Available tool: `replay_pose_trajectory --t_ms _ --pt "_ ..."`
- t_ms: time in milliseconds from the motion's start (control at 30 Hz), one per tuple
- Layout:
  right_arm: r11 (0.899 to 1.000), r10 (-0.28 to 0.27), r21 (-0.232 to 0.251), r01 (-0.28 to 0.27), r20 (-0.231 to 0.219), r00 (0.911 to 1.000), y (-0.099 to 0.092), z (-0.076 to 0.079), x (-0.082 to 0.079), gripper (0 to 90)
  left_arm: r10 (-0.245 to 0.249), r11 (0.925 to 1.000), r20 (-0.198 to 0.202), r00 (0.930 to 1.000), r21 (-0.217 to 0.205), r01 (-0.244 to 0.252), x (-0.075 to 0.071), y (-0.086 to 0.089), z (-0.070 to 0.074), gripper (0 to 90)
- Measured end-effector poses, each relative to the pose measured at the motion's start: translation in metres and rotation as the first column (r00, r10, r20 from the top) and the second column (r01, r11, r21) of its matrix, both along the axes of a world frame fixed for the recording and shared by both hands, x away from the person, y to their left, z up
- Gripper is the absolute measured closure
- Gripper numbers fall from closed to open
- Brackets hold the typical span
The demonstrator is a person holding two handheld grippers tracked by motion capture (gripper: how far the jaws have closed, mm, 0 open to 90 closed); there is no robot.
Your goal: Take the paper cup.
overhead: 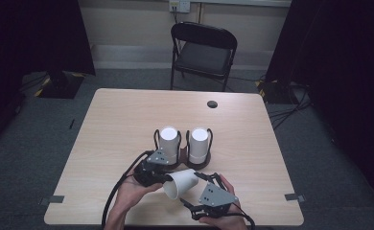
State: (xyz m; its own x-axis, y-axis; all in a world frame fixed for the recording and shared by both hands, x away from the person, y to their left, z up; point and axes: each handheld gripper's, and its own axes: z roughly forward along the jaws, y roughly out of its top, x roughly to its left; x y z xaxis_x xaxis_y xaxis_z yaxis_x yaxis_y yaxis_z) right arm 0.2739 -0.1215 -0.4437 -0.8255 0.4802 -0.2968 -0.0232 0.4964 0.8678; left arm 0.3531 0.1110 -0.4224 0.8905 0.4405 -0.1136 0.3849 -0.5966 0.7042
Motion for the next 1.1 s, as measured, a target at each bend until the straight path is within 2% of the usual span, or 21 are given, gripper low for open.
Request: replay_pose_trajectory --t_ms 33,100,267,433,567,600,833,1033,1100 --pt "1.0 0.007 -0.011 -0.007 0.001 1.0 0.001 0.0 0.0 13.8 -0.001 1.0 0.0 1.0 -0.002 0.001 0.0 0.0 0.0 85.6" --pt "0.999 0.006 -0.038 -0.006 0.008 0.9999 0.005 -0.002 0.0 13.7 -0.012 0.9997 -0.01 0.9999 0.022 0.012 0.001 -0.001 0.002 85.6" --pt "0.997 0.032 -0.065 -0.031 0.003 0.9995 0.01 -0.003 0.004 14.0 -0.019 0.9996 -0.025 0.9995 0.021 0.02 0.0 -0.003 0.001 85.6" --pt "0.994 0.04 -0.108 -0.037 0.032 0.9987 0.016 -0.004 0.004 13.0 -0.037 0.998 -0.035 0.9987 0.05 0.039 0.003 -0.004 0.003 85.7" --pt "0.993 0.055 -0.107 -0.054 0.004 0.9985 0.018 -0.005 0.007 11.0 -0.04 0.9964 -0.052 0.9978 0.073 0.044 0.004 -0.007 0.002 86.1" --pt "0.99 0.055 -0.129 -0.053 0.012 0.9984 0.02 -0.005 0.007 10.8 -0.046 0.9957 -0.056 0.9974 0.078 0.05 0.005 -0.008 0.002 86.1" --pt "0.985 0.076 -0.157 -0.071 0.026 0.9968 0.027 -0.007 0.009 11.3 -0.063 0.9961 -0.075 0.9952 0.056 0.067 0.005 -0.015 0.004 86.9" --pt "0.987 0.083 -0.138 -0.08 0.023 0.9962 0.031 -0.007 0.011 13.8 -0.065 0.9975 -0.081 0.9946 0.024 0.067 0.005 -0.018 0.002 87.9" --pt "0.986 0.09 -0.145 -0.085 0.029 0.9955 0.034 -0.007 0.011 14.2 -0.069 0.9969 -0.084 0.994 0.031 0.072 0.005 -0.019 0.001 88.1"
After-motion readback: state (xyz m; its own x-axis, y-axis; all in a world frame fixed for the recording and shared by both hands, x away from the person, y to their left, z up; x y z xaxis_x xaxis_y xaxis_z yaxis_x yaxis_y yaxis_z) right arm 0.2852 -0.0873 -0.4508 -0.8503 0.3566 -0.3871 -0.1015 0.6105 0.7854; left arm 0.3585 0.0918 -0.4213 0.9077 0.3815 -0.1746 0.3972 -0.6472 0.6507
